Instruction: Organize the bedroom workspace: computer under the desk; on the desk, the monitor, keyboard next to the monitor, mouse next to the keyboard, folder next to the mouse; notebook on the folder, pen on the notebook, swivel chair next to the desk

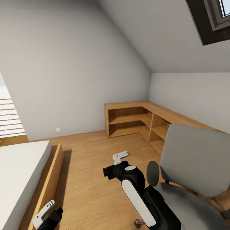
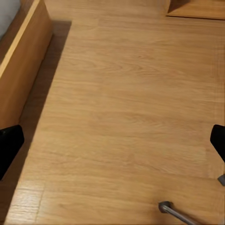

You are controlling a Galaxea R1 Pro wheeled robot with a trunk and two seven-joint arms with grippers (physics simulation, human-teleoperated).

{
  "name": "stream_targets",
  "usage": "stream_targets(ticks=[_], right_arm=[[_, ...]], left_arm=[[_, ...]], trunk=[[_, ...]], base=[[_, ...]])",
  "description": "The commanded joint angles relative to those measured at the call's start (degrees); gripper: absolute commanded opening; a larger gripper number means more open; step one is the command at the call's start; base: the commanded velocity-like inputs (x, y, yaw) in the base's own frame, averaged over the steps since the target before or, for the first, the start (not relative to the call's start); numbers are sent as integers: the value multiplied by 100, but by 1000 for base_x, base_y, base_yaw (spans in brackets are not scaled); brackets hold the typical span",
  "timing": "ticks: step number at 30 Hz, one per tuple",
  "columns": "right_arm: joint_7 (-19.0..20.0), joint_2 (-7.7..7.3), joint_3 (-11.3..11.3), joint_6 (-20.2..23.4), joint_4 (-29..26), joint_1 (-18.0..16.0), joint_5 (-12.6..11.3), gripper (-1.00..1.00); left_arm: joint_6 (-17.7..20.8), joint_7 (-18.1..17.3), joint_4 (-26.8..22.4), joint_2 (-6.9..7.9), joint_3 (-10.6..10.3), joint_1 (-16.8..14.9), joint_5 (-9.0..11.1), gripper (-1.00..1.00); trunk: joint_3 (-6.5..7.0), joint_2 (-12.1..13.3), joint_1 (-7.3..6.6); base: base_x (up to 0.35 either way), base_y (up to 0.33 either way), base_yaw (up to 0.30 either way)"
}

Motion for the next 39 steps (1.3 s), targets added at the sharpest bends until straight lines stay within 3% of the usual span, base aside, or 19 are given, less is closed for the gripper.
stream_targets(ticks=[1,21,32,39], right_arm=[[-61,0,5,15,-4,-5,-55,100],[-57,0,5,15,-2,-6,-53,100],[-56,-9,-6,15,-1,-6,-53,100],[-57,-7,-23,6,-1,-6,-34,100]], left_arm=[[-32,16,-8,5,-7,-2,39,100],[-31,16,80,-4,-5,-2,38,100],[-30,16,83,-1,-35,-2,25,100],[-22,16,82,-2,-37,-15,34,100]], trunk=[[-5,-3,0],[-5,-3,0],[-5,-3,0],[-6,-3,0]], base=[[6,13,276],[3,2,276],[249,18,271],[104,17,93]])
